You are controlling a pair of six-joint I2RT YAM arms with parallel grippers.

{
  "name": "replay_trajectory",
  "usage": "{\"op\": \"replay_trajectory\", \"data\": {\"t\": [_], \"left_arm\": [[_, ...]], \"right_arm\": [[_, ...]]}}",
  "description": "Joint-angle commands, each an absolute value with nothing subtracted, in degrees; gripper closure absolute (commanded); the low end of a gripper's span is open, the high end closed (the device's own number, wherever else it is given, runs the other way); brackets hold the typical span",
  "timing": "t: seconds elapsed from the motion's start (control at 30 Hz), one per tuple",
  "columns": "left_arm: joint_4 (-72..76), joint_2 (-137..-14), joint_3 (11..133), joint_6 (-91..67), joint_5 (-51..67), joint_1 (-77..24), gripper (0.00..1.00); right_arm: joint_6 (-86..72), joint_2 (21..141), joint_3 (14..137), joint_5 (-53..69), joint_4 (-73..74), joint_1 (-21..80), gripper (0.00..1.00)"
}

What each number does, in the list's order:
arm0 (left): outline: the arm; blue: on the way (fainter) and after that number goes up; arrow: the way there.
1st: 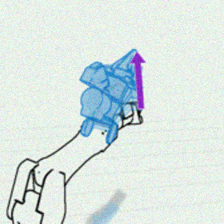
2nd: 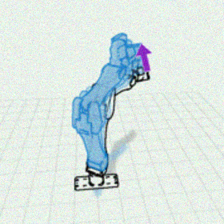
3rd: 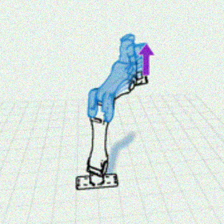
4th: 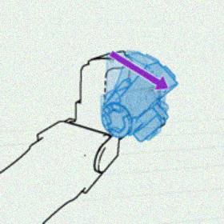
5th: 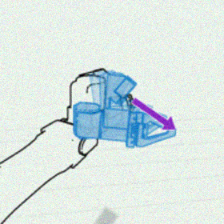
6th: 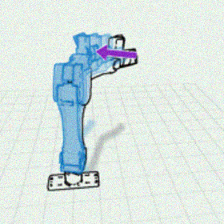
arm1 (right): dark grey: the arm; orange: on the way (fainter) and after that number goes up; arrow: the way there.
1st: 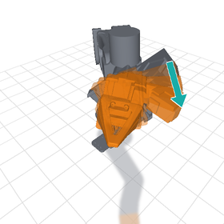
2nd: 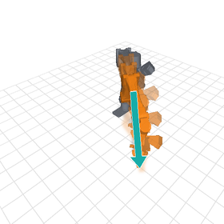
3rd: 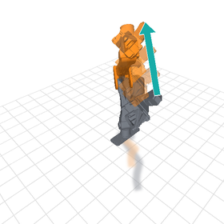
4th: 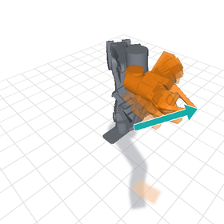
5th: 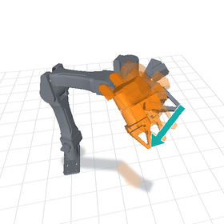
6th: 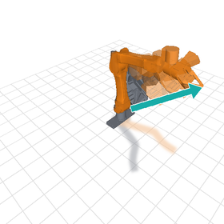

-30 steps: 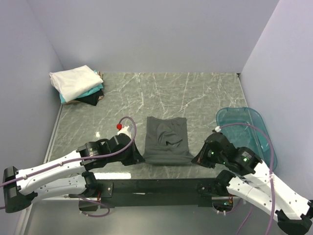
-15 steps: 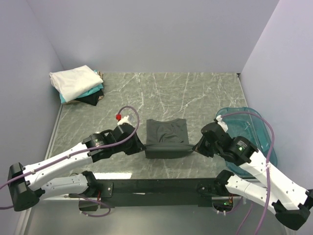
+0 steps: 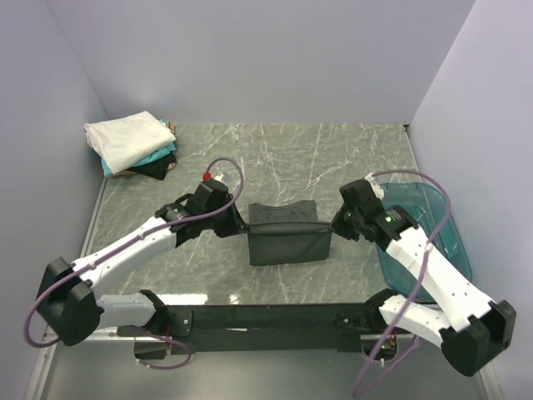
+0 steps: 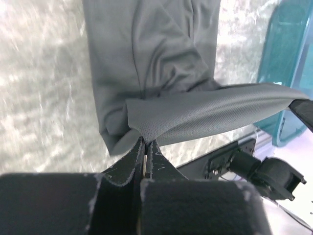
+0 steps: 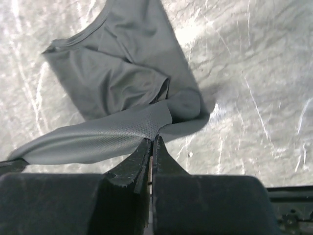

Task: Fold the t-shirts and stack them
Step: Fold the tshirt

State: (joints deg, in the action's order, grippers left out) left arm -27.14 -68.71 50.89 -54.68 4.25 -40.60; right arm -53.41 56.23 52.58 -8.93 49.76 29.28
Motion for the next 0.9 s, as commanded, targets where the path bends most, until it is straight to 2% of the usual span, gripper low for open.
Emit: {"op": "replay_trajectory", "data": {"t": [0.0,0.47,0.87], "left_arm": [[-26.8,-71.2,54.1,-48.7,5.6,-36.7,1.00],[-23.6,-88.4,63.9,-41.9,14.8,-26.6,1.00],[-24.5,-100.0,70.7,-40.3,17.8,-24.3,1.00]], "right_arm": [[-46.8,60.8,56.3,-10.6,46.6,25.8,1.00],[-39.0,81.1,66.8,-7.4,42.4,19.2,1.00],[-35.2,94.0,74.4,-5.5,43.1,16.3,1.00]]}}
